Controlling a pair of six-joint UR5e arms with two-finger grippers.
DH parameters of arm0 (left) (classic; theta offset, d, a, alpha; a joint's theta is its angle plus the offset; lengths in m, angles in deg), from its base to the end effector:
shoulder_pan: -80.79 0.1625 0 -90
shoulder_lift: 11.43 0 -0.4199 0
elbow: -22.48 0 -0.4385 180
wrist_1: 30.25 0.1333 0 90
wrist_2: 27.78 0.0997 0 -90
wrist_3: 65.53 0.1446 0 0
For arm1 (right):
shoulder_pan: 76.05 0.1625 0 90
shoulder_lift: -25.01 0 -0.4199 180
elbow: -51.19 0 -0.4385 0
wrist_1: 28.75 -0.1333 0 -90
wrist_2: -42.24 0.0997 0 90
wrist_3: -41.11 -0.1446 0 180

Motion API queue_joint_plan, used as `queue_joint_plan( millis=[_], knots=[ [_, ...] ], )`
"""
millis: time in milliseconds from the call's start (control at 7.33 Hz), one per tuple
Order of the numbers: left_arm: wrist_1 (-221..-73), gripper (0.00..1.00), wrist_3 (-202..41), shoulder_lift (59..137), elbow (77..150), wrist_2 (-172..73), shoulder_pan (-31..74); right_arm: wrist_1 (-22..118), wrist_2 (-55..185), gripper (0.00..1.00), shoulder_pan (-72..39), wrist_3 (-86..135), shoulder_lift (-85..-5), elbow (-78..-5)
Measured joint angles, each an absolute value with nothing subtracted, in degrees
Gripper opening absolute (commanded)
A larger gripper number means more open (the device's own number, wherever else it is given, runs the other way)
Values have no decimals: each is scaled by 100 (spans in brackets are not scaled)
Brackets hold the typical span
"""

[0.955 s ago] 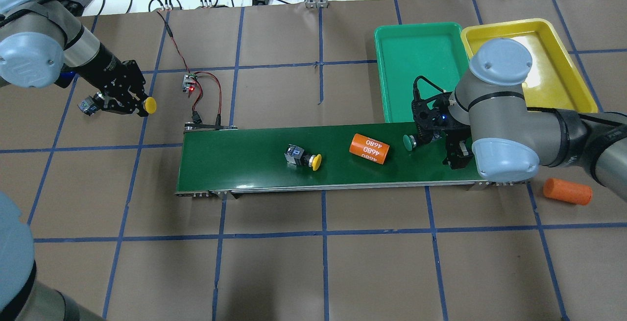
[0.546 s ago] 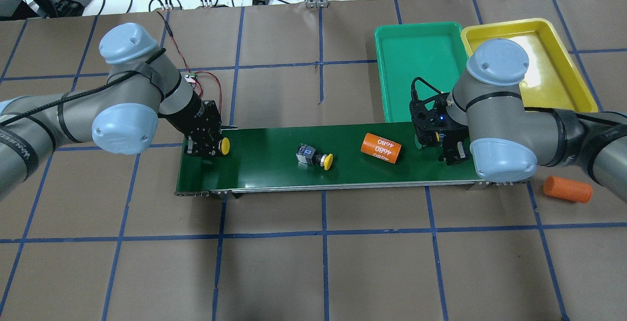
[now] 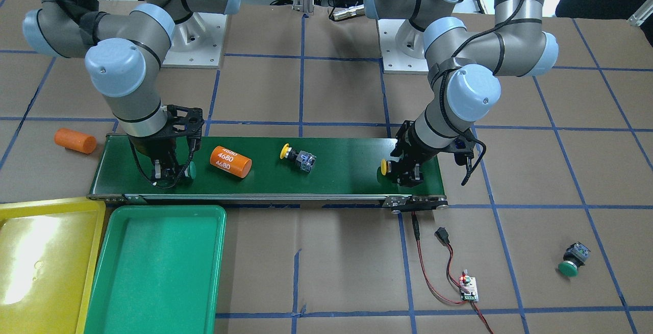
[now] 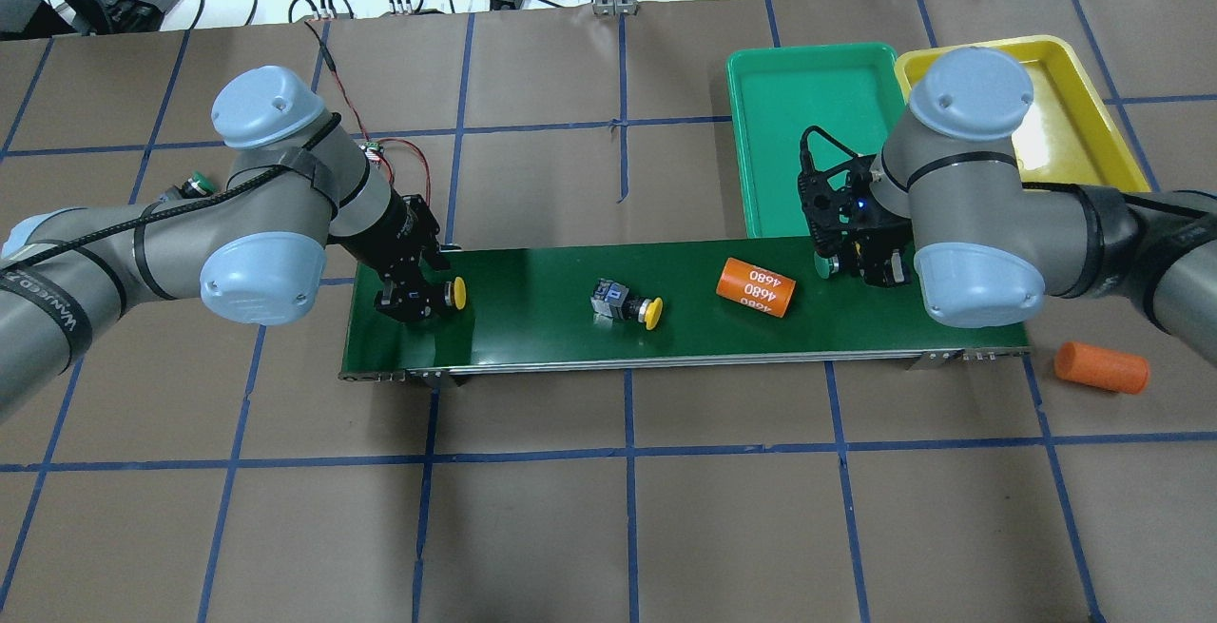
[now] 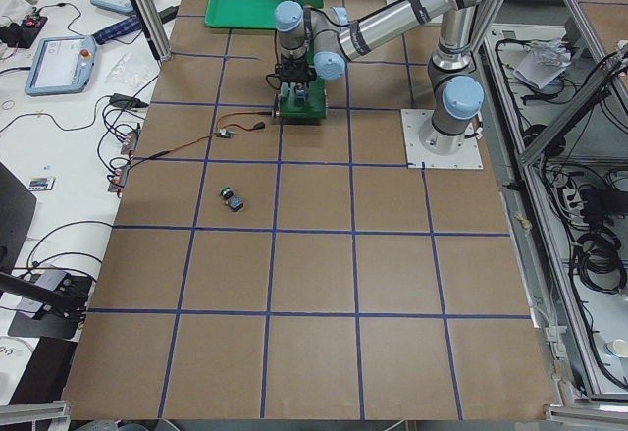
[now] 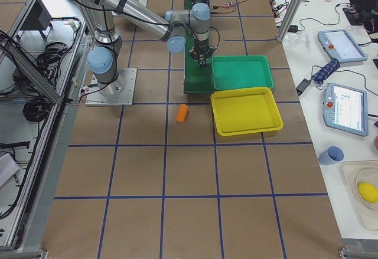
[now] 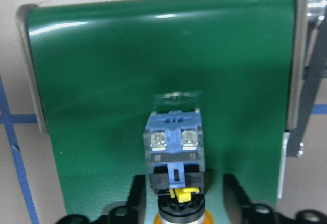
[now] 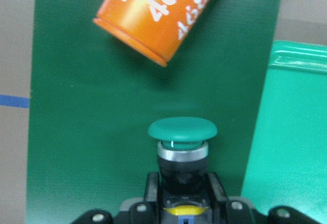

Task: Sort buttons by color to trays
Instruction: 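Place yellow button on belt with left gripper while right gripper lifts green button, then lower green button into green tray with right gripper while left gripper reaches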

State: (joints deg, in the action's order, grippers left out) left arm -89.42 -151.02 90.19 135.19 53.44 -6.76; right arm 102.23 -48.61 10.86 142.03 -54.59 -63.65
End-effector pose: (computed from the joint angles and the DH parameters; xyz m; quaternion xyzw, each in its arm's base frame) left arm -0.1323 -0.5436 0.1778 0.6936 -0.7156 -0.0735 0.0371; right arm 0.1014 -0.5539 0.1886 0.7525 -0.6566 0.0250 0.0440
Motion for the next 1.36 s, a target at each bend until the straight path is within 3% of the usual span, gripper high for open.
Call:
queue_joint_plan(
  millis=[273,546,682,819,1365],
  knots=[
    [-9090,100,-14748,8964,13071,5573,-341,10133,-4874,7,1075,14202,-5039,-5763],
    [-9260,100,-13056,9341,12458,5984,873,10158,-4866,10,1023,14215,-4524,-5349],
    [-9243,100,-12403,9604,12152,6075,1265,10195,-4866,61,1008,14180,-4284,-5209],
    [-9209,100,-12081,9856,11826,6384,1440,10258,-4874,90,1003,14161,-4116,-5140],
    [-7656,100,-11830,10757,11247,7278,1669,10274,-4882,92,994,14142,-4072,-5111]
  ],
)
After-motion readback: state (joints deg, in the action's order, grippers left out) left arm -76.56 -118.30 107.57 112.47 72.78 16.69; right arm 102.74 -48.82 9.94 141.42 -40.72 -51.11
